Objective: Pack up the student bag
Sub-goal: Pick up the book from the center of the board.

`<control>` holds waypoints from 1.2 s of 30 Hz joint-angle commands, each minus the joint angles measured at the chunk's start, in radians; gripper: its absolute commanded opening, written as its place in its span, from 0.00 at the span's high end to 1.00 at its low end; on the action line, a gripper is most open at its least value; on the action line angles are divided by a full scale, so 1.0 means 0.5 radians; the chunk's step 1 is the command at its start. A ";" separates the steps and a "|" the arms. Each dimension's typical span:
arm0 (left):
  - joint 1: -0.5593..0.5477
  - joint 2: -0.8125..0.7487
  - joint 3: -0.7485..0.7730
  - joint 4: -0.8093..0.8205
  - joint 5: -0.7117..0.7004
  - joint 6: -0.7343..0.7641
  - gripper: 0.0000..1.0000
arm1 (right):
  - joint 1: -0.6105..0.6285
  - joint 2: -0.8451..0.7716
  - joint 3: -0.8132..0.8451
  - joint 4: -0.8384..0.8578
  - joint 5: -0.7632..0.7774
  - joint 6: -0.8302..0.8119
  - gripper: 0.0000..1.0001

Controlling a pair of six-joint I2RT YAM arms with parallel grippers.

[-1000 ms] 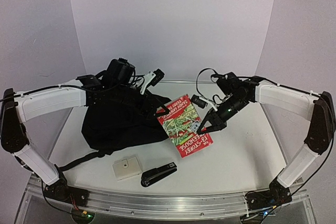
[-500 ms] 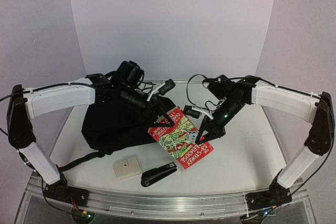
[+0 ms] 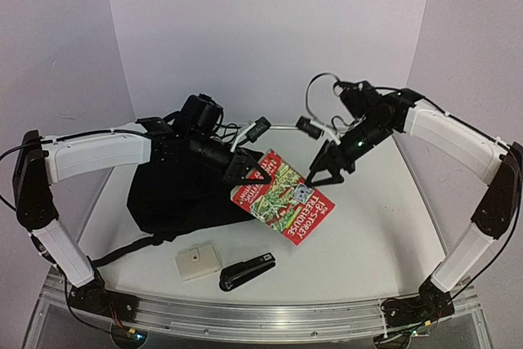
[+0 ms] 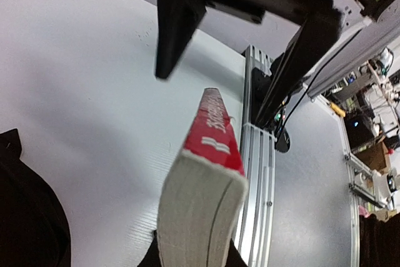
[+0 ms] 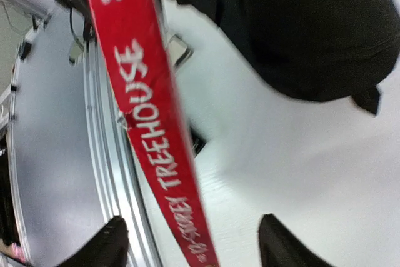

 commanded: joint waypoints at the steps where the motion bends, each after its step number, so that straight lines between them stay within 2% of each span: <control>1: 0.156 -0.197 -0.065 0.479 0.048 -0.365 1.00 | -0.335 -0.019 0.225 0.142 -0.285 0.237 0.11; 7: 0.340 -0.386 -0.237 0.949 -0.020 -0.776 1.00 | -0.502 -0.088 0.167 0.426 -0.489 0.613 0.07; 10: 0.480 -0.490 -0.388 1.362 0.012 -1.133 1.00 | -0.513 -0.133 0.086 0.607 -0.509 0.806 0.07; 13: 0.541 -0.524 -0.442 1.574 -0.010 -1.328 1.00 | -0.512 -0.203 -0.104 1.015 -0.521 1.194 0.02; 16: 0.544 -0.528 -0.439 1.670 -0.005 -1.404 1.00 | -0.510 -0.266 -0.357 1.675 -0.643 1.654 0.02; 17: 0.544 -0.528 -0.447 1.715 0.002 -1.434 1.00 | -0.498 -0.261 -0.387 1.776 -0.678 1.736 0.02; 29: 0.544 -0.411 -0.475 2.149 0.117 -1.776 1.00 | -0.223 -0.177 -0.276 1.832 -0.767 1.718 0.03; 32: 0.544 -0.367 -0.489 2.263 0.130 -1.862 1.00 | -0.190 -0.130 -0.223 1.839 -0.771 1.736 0.08; 36: 0.544 -0.318 -0.539 2.419 0.118 -1.969 1.00 | -0.184 -0.089 -0.151 1.876 -0.750 1.802 0.24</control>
